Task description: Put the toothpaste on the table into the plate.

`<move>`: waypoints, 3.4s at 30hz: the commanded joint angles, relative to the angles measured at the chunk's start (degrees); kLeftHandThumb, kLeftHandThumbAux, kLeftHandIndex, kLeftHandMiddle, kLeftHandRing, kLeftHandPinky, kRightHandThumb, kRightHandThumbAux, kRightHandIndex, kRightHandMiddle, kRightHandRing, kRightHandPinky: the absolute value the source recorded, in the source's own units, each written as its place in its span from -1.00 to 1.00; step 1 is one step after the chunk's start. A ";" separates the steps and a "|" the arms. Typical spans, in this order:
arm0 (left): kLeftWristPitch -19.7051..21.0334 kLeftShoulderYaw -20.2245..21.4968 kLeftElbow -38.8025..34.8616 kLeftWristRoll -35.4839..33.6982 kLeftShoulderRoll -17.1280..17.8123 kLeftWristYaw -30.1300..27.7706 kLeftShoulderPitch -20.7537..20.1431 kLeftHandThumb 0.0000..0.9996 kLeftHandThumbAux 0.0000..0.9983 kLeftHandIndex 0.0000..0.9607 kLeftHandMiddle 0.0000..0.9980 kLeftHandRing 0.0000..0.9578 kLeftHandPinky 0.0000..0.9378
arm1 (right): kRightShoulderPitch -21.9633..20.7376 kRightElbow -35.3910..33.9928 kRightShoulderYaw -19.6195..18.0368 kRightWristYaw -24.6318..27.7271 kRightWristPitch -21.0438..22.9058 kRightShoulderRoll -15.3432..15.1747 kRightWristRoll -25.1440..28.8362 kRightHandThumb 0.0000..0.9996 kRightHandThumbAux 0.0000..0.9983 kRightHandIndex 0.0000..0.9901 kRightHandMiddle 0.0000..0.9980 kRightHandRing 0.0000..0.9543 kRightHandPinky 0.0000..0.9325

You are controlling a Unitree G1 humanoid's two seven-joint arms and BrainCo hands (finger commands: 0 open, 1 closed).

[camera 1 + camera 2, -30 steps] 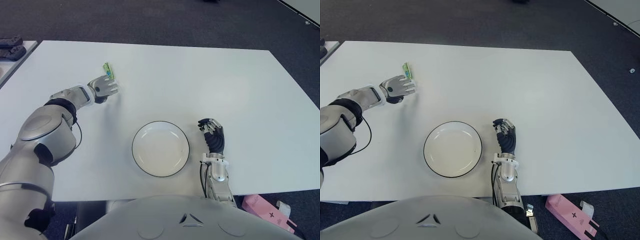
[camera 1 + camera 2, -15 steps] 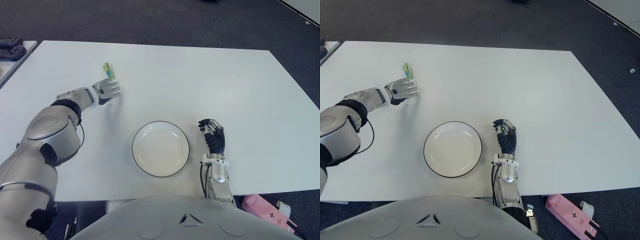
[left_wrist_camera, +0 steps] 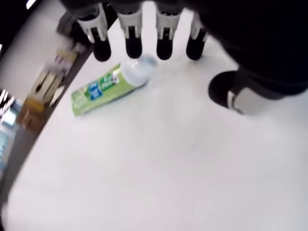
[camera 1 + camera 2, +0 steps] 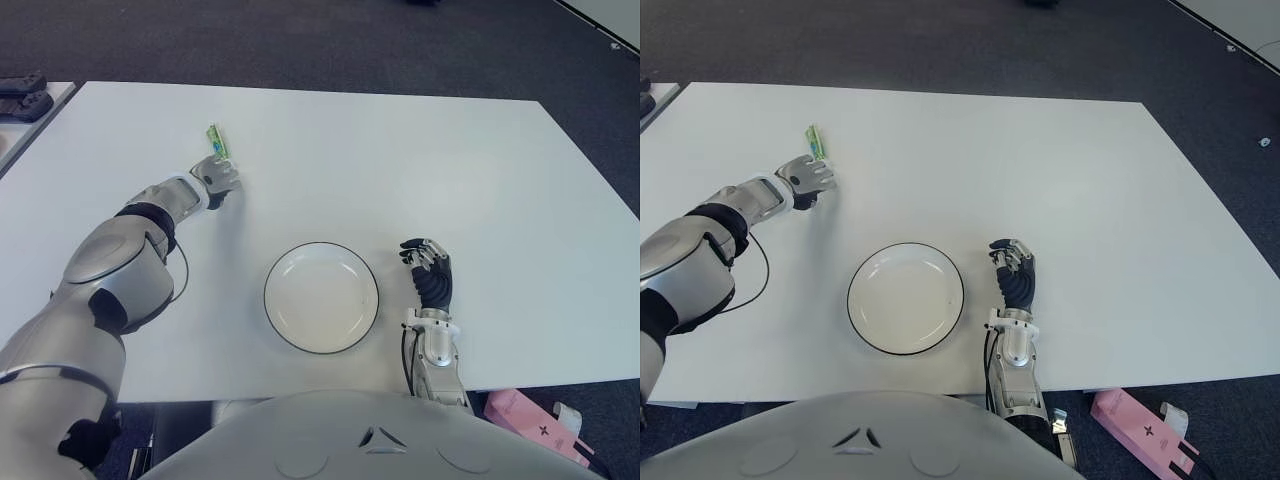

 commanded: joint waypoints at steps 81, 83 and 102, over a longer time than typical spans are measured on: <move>22.46 46.37 -1.98 -38.59 -11.57 0.66 3.33 -0.29 -0.06 -1.00 -1.00 -1.00 -0.82 | 1.68 0.48 -2.43 2.14 2.75 -0.20 0.38 0.43 0.46 -0.13 -0.04 0.04 0.07; 21.74 46.43 -1.87 -38.58 -11.03 0.41 4.06 -0.11 -0.04 -1.00 -1.00 -1.00 -0.73 | 1.68 0.48 -2.44 2.36 2.78 -0.23 0.56 0.43 0.46 -0.13 -0.04 0.03 0.05; 21.91 49.27 -2.01 -41.44 -11.25 -1.14 3.79 0.47 0.37 -0.09 -0.17 -0.11 -0.06 | 1.73 0.59 -2.57 2.56 2.30 -0.40 -0.05 0.43 0.46 -0.13 -0.02 0.06 0.09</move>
